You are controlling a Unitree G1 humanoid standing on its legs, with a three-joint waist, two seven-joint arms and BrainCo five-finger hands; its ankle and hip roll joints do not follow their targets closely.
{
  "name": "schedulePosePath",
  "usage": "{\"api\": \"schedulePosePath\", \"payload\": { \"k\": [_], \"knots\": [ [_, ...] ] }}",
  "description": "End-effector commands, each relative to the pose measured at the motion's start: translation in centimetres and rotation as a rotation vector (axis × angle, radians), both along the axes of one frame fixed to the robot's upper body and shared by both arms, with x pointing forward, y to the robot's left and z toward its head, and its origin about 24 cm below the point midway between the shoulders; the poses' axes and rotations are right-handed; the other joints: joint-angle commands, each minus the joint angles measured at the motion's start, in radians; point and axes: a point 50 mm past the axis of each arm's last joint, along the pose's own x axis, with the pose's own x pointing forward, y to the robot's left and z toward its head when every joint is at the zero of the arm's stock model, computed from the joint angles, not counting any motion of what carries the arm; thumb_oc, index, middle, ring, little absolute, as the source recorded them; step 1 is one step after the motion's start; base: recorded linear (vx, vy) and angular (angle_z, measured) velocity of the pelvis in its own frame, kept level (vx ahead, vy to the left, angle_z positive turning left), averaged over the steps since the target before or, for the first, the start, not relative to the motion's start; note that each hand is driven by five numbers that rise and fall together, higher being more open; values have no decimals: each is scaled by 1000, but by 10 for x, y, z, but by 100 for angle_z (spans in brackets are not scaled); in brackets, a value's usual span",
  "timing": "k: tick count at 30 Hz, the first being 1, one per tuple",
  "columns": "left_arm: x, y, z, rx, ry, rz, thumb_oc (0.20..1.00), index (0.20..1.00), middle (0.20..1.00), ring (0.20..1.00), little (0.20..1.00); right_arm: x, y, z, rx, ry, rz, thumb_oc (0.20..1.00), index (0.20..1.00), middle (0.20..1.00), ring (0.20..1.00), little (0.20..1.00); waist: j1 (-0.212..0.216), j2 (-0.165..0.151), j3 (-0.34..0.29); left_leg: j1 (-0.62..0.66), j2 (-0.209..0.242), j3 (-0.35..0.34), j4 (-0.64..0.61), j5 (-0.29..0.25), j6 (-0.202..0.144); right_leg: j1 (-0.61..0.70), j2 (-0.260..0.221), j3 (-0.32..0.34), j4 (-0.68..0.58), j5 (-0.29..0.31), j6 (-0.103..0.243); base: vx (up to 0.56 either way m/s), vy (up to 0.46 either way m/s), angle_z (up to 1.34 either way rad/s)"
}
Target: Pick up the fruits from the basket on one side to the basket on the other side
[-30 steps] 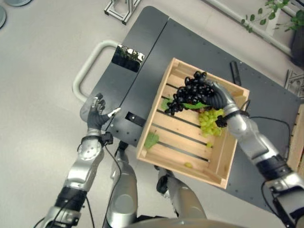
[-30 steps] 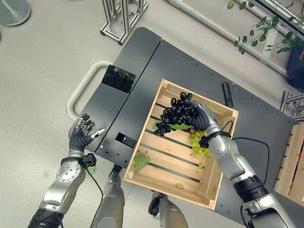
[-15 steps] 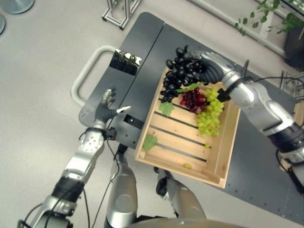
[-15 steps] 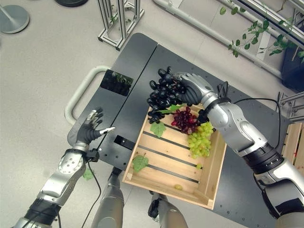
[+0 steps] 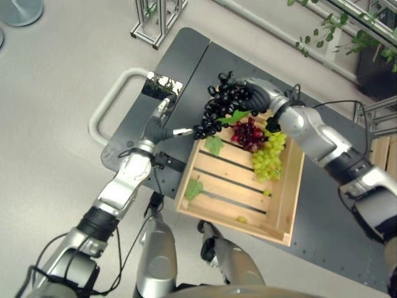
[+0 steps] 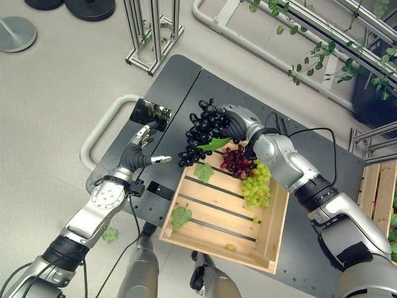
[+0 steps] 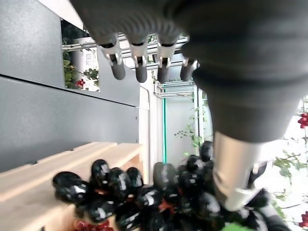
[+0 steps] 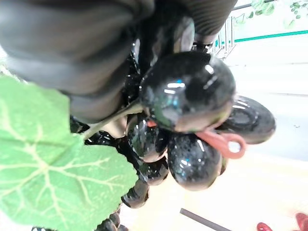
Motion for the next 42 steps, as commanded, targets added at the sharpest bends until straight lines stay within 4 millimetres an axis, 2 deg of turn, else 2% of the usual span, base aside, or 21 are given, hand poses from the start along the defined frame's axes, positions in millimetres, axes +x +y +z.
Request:
{"api": "schedulePosePath", "payload": {
  "k": [1, 6, 15, 24, 30, 38, 42],
  "knots": [
    [-6, -10, -20, 31, 6, -25, 1000, 1000, 1000, 1000, 1000, 0, 14, 4, 23, -39, 53, 200, 200, 200, 200, 200, -39, 16, -163, -21, -42, 2, -106, 32, 64, 16, -88, -15, 65, -80, 113, 17, 9, -6],
    [-7, -11, -48, 62, 101, 11, 1000, 1000, 1000, 1000, 1000, -3, 19, -12, 87, 4, 67, 200, 200, 200, 200, 200, -53, 28, -191, -14, -41, 5, -106, 29, 64, 21, -88, -14, 64, -83, 114, 6, 1, -1],
    [-10, -27, -63, 46, 148, 6, 1000, 1000, 1000, 1000, 1000, -15, 41, -35, 189, 73, 141, 200, 200, 200, 200, 200, -68, 39, -229, -7, -37, 11, -106, 25, 64, 25, -84, -9, 63, -86, 113, 0, 0, 0],
    [-8, -37, -62, -70, 135, 91, 1000, 1000, 1000, 1000, 1000, -31, 66, -56, 349, 136, 201, 200, 200, 200, 200, 200, -80, 44, -249, 4, -34, 11, -106, 22, 65, 33, -79, -5, 66, -93, 108, 0, 0, 0],
    [-4, -45, -55, -63, 93, 107, 1000, 1000, 1000, 1000, 1000, -39, 82, -65, 461, 181, 234, 200, 200, 200, 200, 200, -88, 45, -252, 11, -30, 19, -106, 21, 65, 34, -78, 0, 74, -96, 107, 0, 0, 0],
    [-5, -45, -60, -82, 106, 134, 1000, 1000, 1000, 1000, 1000, -49, 98, -69, 566, 231, 291, 200, 200, 200, 200, 200, -94, 51, -264, 24, -28, 23, -106, 17, 67, 42, -78, 1, 78, -101, 107, 7, 0, -2],
    [-4, -44, -62, -66, 111, 146, 1000, 1000, 1000, 1000, 1000, -56, 108, -65, 602, 244, 351, 200, 200, 200, 200, 200, -95, 52, -271, 29, -25, 27, -106, 14, 67, 45, -78, 2, 77, -100, 107, 7, 0, -2]
  ]
}}
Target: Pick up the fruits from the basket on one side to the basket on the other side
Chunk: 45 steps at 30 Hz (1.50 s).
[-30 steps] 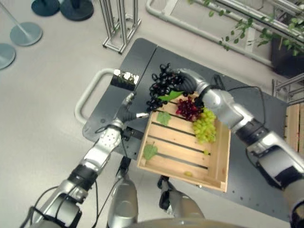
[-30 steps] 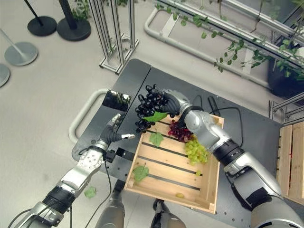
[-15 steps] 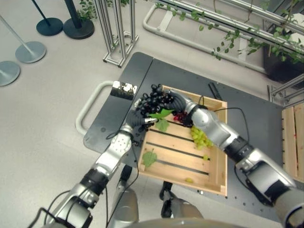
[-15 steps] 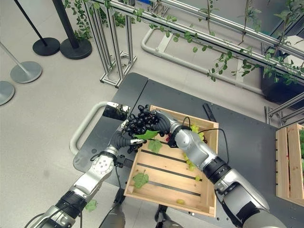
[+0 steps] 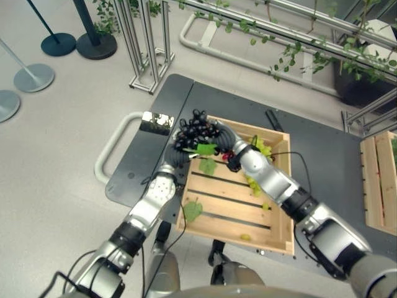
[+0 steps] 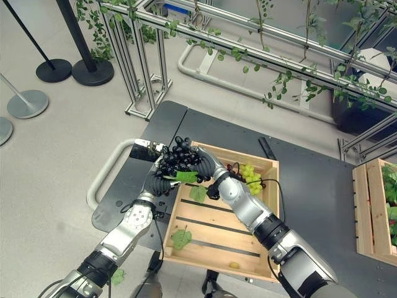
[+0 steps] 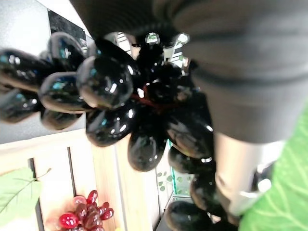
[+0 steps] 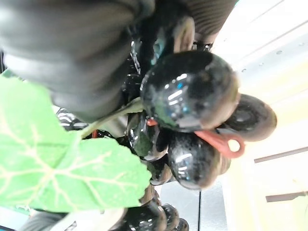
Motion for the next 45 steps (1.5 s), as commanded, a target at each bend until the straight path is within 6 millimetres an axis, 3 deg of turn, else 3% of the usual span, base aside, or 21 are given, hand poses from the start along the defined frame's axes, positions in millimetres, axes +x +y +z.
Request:
{"api": "schedulePosePath", "payload": {
  "k": [1, 19, 34, 35, 36, 45],
  "knots": [
    [7, -5, 3, 4, -31, 9, 1000, 1000, 1000, 1000, 1000, -26, 42, 36, 200, -107, 211, 200, 200, 200, 200, 200, -11, -24, -66, -7, -30, 0, -78, 8, 58, 33, -78, -20, 77, -102, 105, 0, 0, 0],
    [20, 2, 9, 50, -62, 145, 1000, 1000, 1000, 1000, 1000, -52, 78, 55, 329, -108, 395, 200, 200, 200, 200, 200, -20, -30, -81, 9, -23, 11, -78, 2, 56, 43, -74, -18, 74, -102, 103, 0, 0, 0],
    [27, -1, 31, -64, -135, 191, 1000, 1000, 1000, 1000, 1000, -61, 84, 64, 378, -107, 455, 200, 200, 200, 200, 200, -31, -32, -91, 21, -18, 20, -78, -4, 55, 50, -71, -15, 77, -107, 100, 1, 0, -1],
    [26, -1, 32, -72, -141, 187, 344, 344, 344, 344, 344, -61, 84, 64, 382, -104, 456, 200, 200, 200, 200, 200, -32, -33, -92, 22, -18, 20, -78, -4, 55, 51, -70, -14, 76, -107, 100, 10, -5, -11],
    [26, -1, 32, -72, -141, 187, 200, 200, 200, 200, 200, -62, 84, 64, 383, -104, 456, 200, 200, 200, 200, 200, -32, -33, -92, 22, -17, 20, -78, -4, 55, 51, -70, -14, 76, -107, 100, 2, -4, -7],
    [23, 2, 32, -94, -153, 185, 200, 200, 200, 200, 200, -63, 80, 62, 441, -69, 465, 200, 200, 200, 200, 200, -33, -34, -94, 25, -18, 26, -78, -7, 55, 53, -70, -12, 74, -107, 100, 0, 0, 0]
  ]
}}
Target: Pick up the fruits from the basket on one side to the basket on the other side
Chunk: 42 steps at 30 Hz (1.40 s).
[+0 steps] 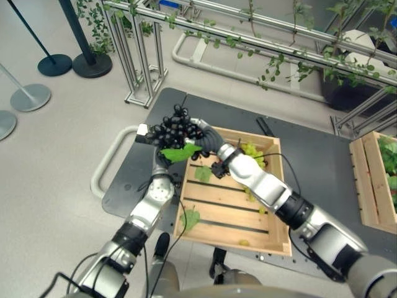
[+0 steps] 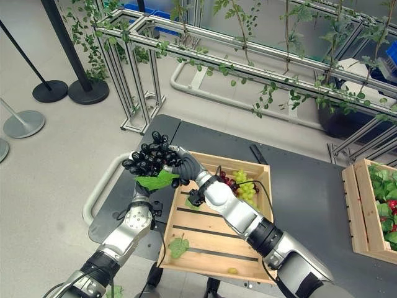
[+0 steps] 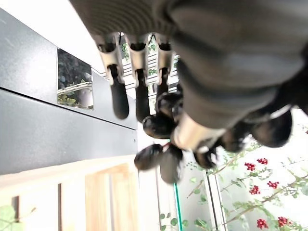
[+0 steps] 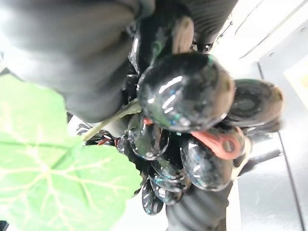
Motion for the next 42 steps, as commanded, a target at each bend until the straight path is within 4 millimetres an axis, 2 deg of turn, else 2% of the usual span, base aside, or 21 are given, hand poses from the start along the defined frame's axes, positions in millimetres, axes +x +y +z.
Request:
{"api": "schedulePosePath", "payload": {
  "k": [1, 3, 4, 5, 6, 36, 42],
  "knots": [
    [20, -14, 44, -37, -188, -50, 200, 200, 200, 200, 200, -30, 34, 40, 207, -109, 210, 200, 200, 200, 200, 200, -7, -34, -47, -10, -25, -1, -62, -8, 54, 36, -73, -28, 74, -107, 99, 0, 0, 0],
    [19, -12, 43, -36, -187, -52, 200, 200, 200, 200, 200, -30, 31, 39, 217, -109, 199, 200, 200, 200, 200, 200, -9, -31, -48, -7, -25, -1, -62, -9, 55, 38, -74, -26, 73, -106, 99, 0, 0, 0],
    [18, -11, 42, -34, -187, -52, 200, 200, 200, 200, 200, -29, 29, 39, 219, -113, 191, 586, 586, 586, 586, 586, -10, -30, -49, -7, -25, 1, -62, -9, 56, 39, -74, -26, 73, -106, 100, 0, 0, 0],
    [18, -11, 42, -34, -187, -52, 200, 200, 200, 200, 200, -29, 29, 39, 219, -113, 191, 859, 859, 859, 859, 859, -9, -30, -50, -7, -25, 1, -62, -9, 56, 39, -74, -26, 73, -106, 100, 0, 0, 0],
    [18, -11, 42, -32, -186, -51, 200, 200, 200, 200, 200, -29, 28, 39, 217, -115, 186, 1000, 1000, 1000, 1000, 1000, -10, -29, -51, -7, -26, 1, -62, -10, 56, 38, -75, -26, 73, -105, 100, 0, 0, 0],
    [8, -2, 26, -51, -138, -48, 200, 200, 200, 200, 200, -27, 7, 30, 253, -107, 104, 1000, 1000, 1000, 1000, 1000, -26, -7, -64, 7, -27, 15, -62, -17, 61, 49, -78, -16, 72, -104, 102, 0, 0, -1],
    [4, 7, 20, -42, -119, -39, 200, 200, 200, 200, 200, -26, -5, 36, 275, -137, 76, 1000, 1000, 1000, 1000, 1000, -29, 1, -63, 9, -27, 19, -62, -16, 61, 47, -78, -15, 73, -104, 101, 0, 0, 0]
  ]
}}
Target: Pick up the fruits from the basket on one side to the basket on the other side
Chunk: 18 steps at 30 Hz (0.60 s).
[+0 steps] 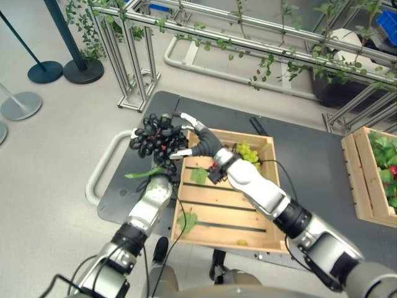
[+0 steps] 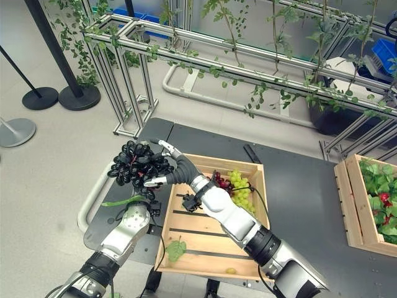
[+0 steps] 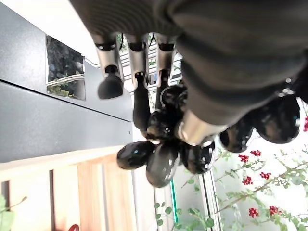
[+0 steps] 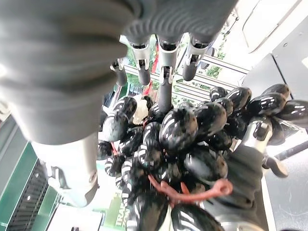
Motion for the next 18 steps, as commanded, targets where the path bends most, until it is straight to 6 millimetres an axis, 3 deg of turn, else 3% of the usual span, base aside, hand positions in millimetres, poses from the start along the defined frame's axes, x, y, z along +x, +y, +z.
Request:
{"api": "schedulePosePath", "payload": {
  "k": [1, 7, 18],
  "knots": [
    [3, 1, 20, -30, -126, -29, 200, 200, 200, 200, 200, -16, -6, 39, 161, -167, 42, 1000, 1000, 1000, 1000, 1000, -1, -1, -61, -26, -29, 2, -43, -19, 58, 32, -77, -35, 73, -103, 99, 0, 0, 0],
    [-7, 17, 11, -45, -101, -8, 200, 200, 200, 200, 200, -19, -35, 44, 211, -210, -28, 1000, 1000, 1000, 1000, 1000, -8, 12, -59, -26, -28, 7, -43, -17, 58, 29, -77, -32, 77, -105, 99, 2, 4, -2],
    [-37, 52, -16, -109, -19, 73, 200, 200, 200, 200, 200, -24, -105, 21, 281, -170, -314, 1000, 1000, 1000, 1000, 1000, -21, 44, -62, -18, -26, 16, -43, -18, 57, 34, -75, -30, 75, -110, 96, 1, 1, -1]
  ]
}}
